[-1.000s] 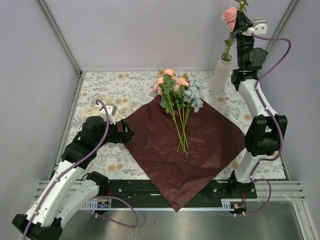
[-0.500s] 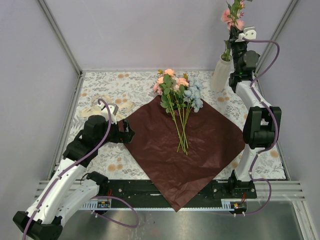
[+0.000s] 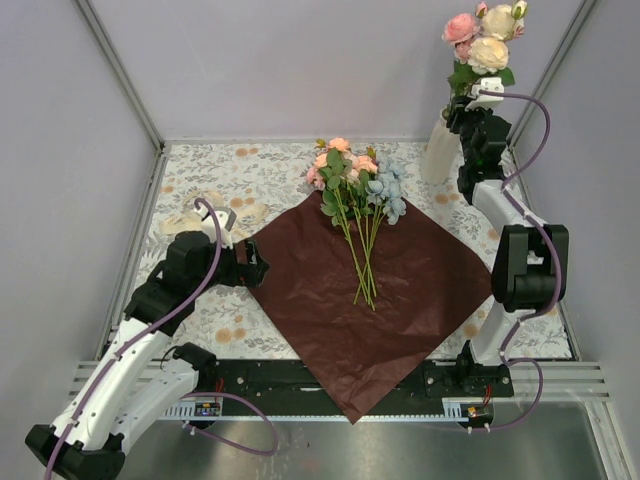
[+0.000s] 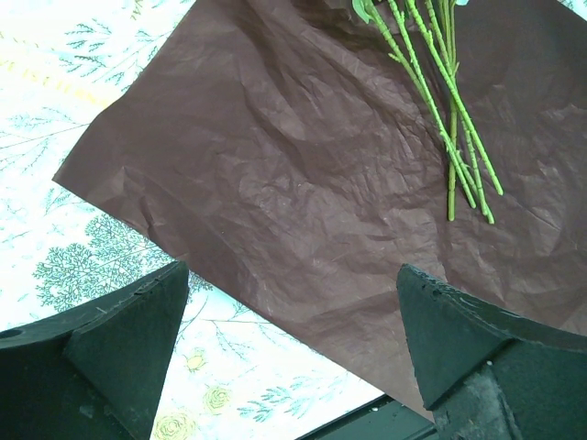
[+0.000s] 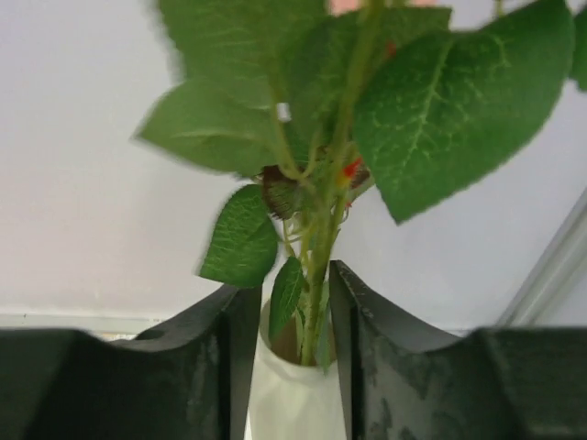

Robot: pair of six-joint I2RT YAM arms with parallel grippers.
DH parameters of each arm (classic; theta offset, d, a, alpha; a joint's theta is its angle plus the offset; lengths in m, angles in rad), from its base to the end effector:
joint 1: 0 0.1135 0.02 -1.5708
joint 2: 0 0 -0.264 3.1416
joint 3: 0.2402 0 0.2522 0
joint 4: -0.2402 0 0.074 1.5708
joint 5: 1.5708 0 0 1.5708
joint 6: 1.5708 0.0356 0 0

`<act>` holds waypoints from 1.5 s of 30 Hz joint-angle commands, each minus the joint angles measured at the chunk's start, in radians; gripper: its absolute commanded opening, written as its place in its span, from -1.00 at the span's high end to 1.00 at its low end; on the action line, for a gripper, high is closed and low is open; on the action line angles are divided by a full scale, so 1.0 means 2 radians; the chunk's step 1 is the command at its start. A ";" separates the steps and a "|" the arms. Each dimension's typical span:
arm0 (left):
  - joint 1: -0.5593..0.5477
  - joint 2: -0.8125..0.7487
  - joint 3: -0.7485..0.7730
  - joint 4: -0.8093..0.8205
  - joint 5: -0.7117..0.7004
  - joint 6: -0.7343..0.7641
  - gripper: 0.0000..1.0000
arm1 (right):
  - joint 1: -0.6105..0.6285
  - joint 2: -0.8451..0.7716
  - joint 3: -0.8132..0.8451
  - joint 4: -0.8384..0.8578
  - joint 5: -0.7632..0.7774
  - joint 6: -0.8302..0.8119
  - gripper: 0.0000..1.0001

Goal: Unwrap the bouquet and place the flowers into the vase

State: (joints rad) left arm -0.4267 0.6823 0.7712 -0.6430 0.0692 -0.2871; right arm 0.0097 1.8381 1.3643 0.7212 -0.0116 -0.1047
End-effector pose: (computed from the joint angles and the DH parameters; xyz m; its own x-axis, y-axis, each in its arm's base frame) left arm 0.1327 -0.0630 0.3039 -0.5915 -0.0414 -0.8053 0.3117 0.9093 -0.2757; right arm 0.4413 0.0047 0.3366 0.2457 -0.1021 -0.9639 0.0048 0.9946 -0.1041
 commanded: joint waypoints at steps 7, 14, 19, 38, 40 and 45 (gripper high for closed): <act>-0.001 -0.015 0.003 0.012 0.008 0.006 -0.98 | -0.002 -0.129 -0.053 -0.105 -0.006 0.027 -0.08; -0.001 -0.013 0.006 0.012 0.009 0.007 -0.98 | 0.000 -0.198 -0.081 -0.213 -0.015 0.119 -0.01; -0.001 -0.017 0.006 0.012 0.010 0.007 -0.98 | 0.008 -0.239 -0.091 -0.294 -0.015 0.161 -0.01; -0.001 -0.027 0.003 0.014 0.021 0.007 -0.98 | 0.054 -0.315 -0.239 -0.425 -0.049 0.302 0.14; -0.001 -0.027 0.003 0.014 0.022 0.007 -0.98 | 0.076 -0.298 -0.240 -0.423 -0.050 0.308 0.14; -0.001 -0.030 0.003 0.014 0.021 0.007 -0.98 | 0.146 -0.227 -0.199 -0.436 -0.046 0.296 0.13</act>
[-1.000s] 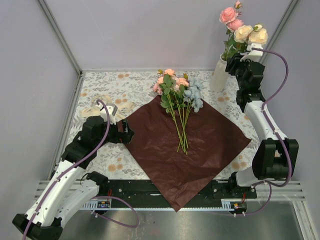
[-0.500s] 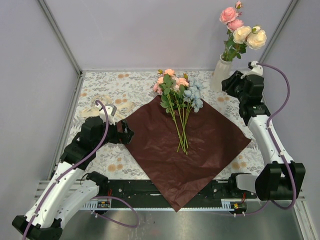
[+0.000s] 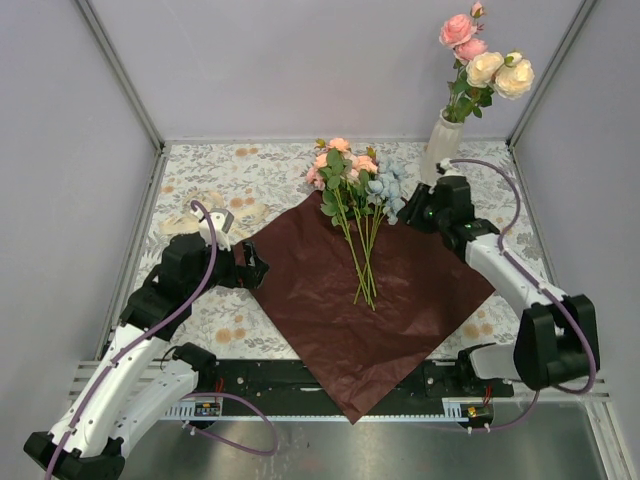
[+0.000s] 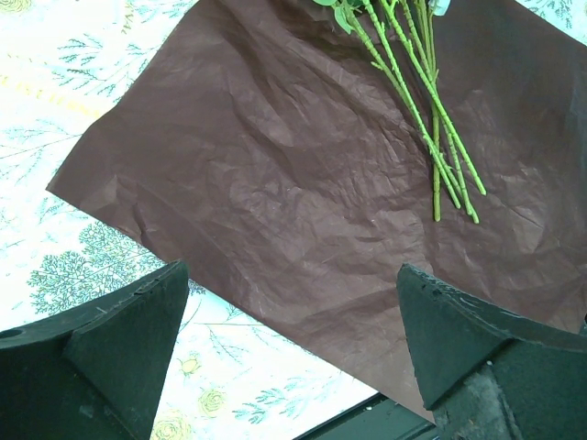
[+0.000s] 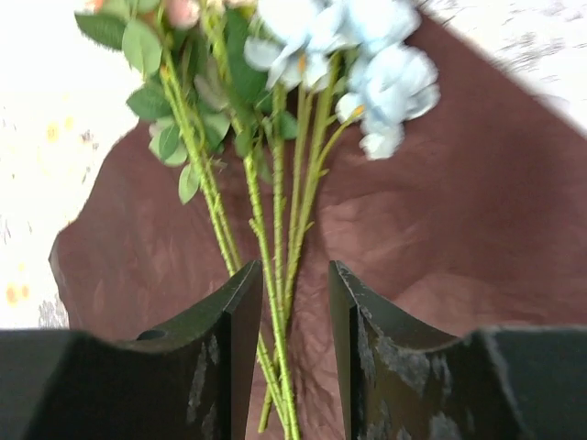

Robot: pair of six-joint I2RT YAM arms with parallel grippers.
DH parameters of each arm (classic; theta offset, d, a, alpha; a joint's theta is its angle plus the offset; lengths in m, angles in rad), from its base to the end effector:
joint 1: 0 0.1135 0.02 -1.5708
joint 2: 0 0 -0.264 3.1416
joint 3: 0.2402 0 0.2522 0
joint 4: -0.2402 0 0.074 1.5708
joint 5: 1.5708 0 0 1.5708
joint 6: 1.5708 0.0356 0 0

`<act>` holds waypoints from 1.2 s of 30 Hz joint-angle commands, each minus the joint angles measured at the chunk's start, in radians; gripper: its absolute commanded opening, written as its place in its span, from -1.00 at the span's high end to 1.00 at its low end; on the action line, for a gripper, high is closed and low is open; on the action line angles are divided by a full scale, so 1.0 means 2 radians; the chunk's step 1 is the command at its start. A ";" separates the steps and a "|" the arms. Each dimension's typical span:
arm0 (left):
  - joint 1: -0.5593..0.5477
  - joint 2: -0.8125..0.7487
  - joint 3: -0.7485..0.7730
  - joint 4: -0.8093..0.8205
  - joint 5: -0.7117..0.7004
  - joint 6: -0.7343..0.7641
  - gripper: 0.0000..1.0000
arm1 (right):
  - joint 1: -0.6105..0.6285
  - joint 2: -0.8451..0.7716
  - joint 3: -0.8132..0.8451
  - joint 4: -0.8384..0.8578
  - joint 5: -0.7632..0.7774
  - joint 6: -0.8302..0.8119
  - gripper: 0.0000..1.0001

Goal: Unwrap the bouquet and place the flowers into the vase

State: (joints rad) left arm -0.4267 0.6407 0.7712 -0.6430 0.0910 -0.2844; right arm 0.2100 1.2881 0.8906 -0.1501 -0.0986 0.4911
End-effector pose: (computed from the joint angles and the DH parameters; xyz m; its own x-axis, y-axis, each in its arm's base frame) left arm 0.1250 -0.0604 0.3090 -0.5643 -0.0504 -0.8240 0.3396 0.8956 -0.2873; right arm 0.2818 0.0636 0.2705 -0.5856 0.3550 -0.7287 -0.0153 0.8940 0.4478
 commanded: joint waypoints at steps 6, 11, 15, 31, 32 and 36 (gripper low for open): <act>-0.001 -0.013 0.000 0.014 0.007 0.004 -0.98 | 0.113 0.135 0.101 -0.010 0.007 -0.009 0.14; -0.001 -0.016 -0.001 0.014 0.005 0.004 -0.98 | 0.149 0.206 0.161 -0.030 0.025 -0.025 0.15; -0.001 -0.017 0.000 0.014 0.007 0.004 -0.98 | 0.156 0.261 0.205 -0.036 0.040 -0.048 0.15; -0.001 -0.017 -0.002 0.015 0.008 0.003 -0.98 | 0.157 0.381 0.326 -0.095 0.051 -0.084 0.16; -0.001 -0.017 -0.002 0.015 0.008 0.003 -0.98 | 0.157 0.384 0.332 -0.098 0.051 -0.084 0.17; -0.001 -0.017 -0.002 0.014 0.007 0.003 -0.98 | 0.157 0.393 0.339 -0.100 0.051 -0.085 0.20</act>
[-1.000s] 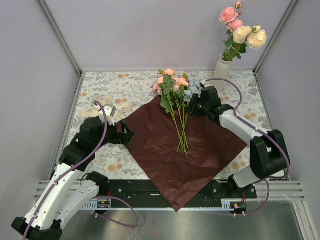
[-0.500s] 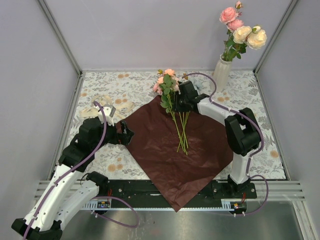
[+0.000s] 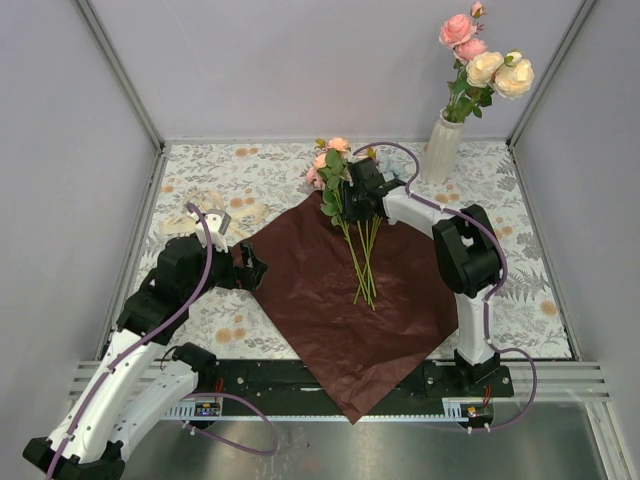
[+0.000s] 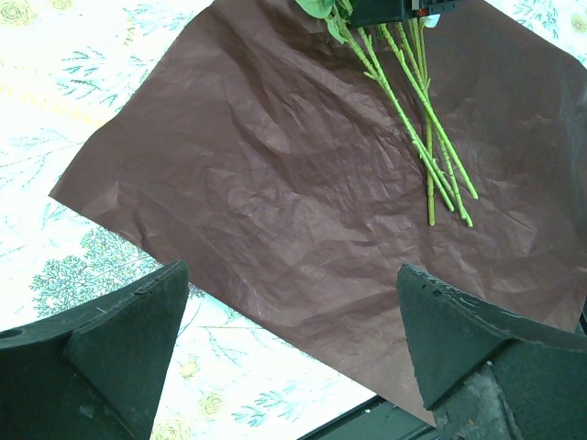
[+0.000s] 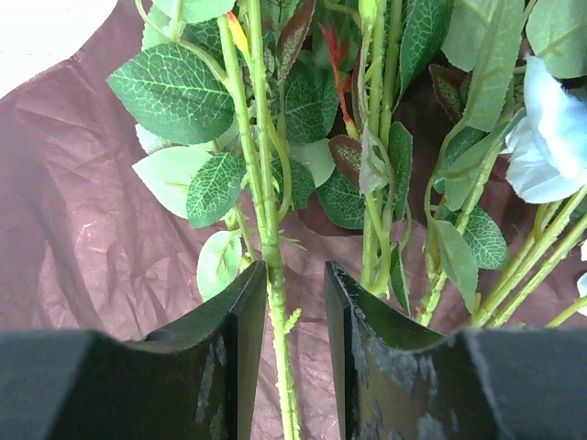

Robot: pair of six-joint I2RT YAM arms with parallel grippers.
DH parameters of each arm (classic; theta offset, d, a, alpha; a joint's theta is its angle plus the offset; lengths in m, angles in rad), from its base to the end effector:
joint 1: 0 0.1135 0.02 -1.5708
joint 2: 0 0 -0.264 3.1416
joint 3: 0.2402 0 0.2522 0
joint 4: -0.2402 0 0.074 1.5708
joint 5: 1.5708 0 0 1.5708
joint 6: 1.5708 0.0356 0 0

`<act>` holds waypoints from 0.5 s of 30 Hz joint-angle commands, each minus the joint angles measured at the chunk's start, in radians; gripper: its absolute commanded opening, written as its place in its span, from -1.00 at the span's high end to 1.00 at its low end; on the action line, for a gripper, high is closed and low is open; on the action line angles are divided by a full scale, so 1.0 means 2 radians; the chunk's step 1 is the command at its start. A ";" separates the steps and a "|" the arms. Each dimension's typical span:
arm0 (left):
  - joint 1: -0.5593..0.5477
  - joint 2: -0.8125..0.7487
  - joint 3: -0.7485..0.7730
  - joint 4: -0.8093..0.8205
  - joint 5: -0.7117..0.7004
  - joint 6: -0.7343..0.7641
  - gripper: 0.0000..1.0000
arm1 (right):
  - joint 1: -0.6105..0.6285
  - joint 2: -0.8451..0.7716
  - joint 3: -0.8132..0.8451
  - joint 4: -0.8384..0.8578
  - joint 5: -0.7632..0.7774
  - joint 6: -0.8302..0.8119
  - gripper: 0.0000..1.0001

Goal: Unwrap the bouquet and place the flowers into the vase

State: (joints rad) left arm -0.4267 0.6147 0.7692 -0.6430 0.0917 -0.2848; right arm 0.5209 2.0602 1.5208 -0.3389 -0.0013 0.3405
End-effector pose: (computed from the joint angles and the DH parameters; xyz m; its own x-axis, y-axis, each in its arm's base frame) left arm 0.1204 -0.0583 0.3114 -0.5465 -0.0589 -0.8354 0.3462 0.8924 -0.2893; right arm 0.3947 0.2265 0.1878 -0.7957 -0.0715 -0.6015 -0.2468 0.9451 0.2142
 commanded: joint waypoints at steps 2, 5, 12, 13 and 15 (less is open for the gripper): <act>-0.001 -0.004 -0.001 0.015 0.007 0.003 -0.98 | 0.000 0.011 0.024 -0.001 0.002 -0.008 0.21; -0.001 -0.004 -0.001 0.015 0.006 0.003 -0.98 | 0.001 0.016 0.030 -0.001 -0.026 -0.008 0.21; -0.001 -0.004 -0.001 0.015 0.006 0.003 -0.98 | 0.001 0.016 0.030 0.005 -0.032 -0.012 0.23; -0.001 -0.004 -0.001 0.014 0.005 0.003 -0.98 | 0.000 0.015 0.030 0.005 -0.032 -0.012 0.26; -0.001 -0.004 0.000 0.015 0.005 0.004 -0.98 | 0.000 0.015 0.030 0.005 -0.032 -0.015 0.34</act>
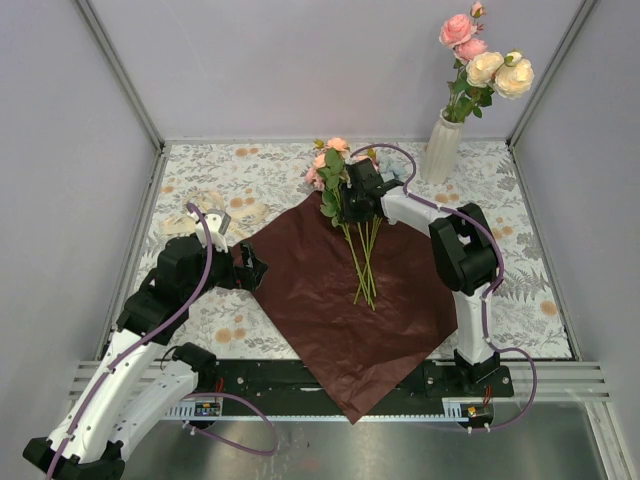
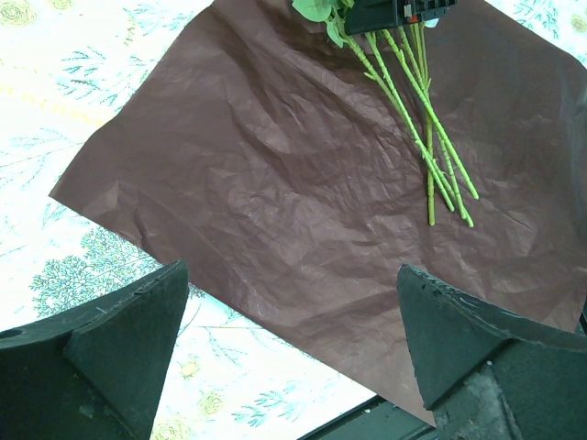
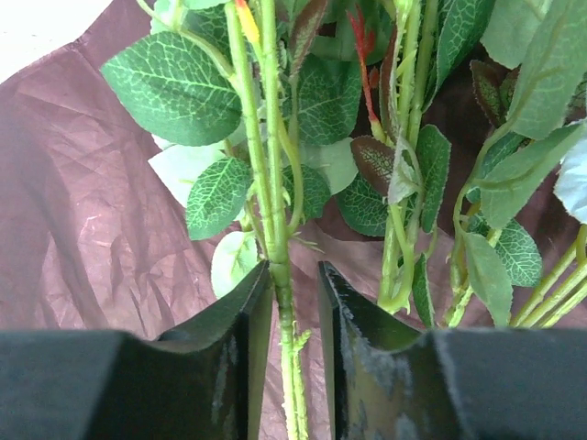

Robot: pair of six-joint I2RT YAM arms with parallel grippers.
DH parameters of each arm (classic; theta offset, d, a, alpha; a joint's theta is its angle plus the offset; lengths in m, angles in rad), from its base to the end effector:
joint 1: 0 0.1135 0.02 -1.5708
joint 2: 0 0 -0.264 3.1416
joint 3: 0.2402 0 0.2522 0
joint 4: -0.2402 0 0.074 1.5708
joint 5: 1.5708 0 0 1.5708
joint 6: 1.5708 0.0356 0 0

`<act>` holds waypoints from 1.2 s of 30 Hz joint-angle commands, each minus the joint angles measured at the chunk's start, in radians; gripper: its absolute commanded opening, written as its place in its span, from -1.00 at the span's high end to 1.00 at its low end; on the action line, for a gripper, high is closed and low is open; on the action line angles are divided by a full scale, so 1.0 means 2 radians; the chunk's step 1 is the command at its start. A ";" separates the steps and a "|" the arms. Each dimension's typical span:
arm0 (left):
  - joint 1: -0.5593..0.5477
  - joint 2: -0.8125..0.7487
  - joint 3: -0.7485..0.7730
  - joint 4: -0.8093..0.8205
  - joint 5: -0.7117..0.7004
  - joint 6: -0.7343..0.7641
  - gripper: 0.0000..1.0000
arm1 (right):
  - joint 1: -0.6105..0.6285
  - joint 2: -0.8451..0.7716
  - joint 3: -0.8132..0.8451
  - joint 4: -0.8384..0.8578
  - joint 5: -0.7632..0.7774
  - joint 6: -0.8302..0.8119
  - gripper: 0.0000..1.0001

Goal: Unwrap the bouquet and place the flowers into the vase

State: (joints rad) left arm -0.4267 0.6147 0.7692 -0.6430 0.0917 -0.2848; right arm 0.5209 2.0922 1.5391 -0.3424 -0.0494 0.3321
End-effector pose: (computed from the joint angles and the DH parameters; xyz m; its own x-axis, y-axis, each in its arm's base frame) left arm 0.1204 -0.0583 0.3114 -0.5465 -0.0589 -0.8354 0.3462 0.8924 -0.2893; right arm 0.3981 0.2304 0.1793 -0.8108 -0.0898 -0.5784 -0.2745 0.9311 0.2402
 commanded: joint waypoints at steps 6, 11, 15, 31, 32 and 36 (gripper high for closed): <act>-0.001 -0.004 -0.001 0.015 0.004 0.004 -0.98 | 0.000 -0.014 0.021 0.009 0.000 -0.015 0.59; -0.001 -0.004 -0.001 0.015 0.003 0.003 -0.98 | 0.000 -0.050 0.012 0.009 0.008 -0.020 0.74; -0.001 -0.003 -0.001 0.015 0.005 0.003 -0.98 | 0.001 -0.090 -0.012 0.019 0.019 -0.013 0.72; -0.001 -0.008 -0.003 0.016 0.009 0.002 -0.98 | 0.002 -0.216 -0.005 0.063 0.042 -0.059 1.00; -0.001 -0.009 -0.003 0.016 0.008 0.002 -0.98 | 0.003 -0.226 -0.009 0.082 0.046 -0.072 1.00; -0.001 -0.007 -0.003 0.016 0.011 0.003 -0.98 | 0.002 -0.271 -0.035 0.194 0.082 -0.152 1.00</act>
State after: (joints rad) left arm -0.4267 0.6094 0.7647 -0.6418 0.1059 -0.2848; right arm 0.5209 1.6775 1.4811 -0.2344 0.0193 0.2005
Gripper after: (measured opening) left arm 0.988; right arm 0.163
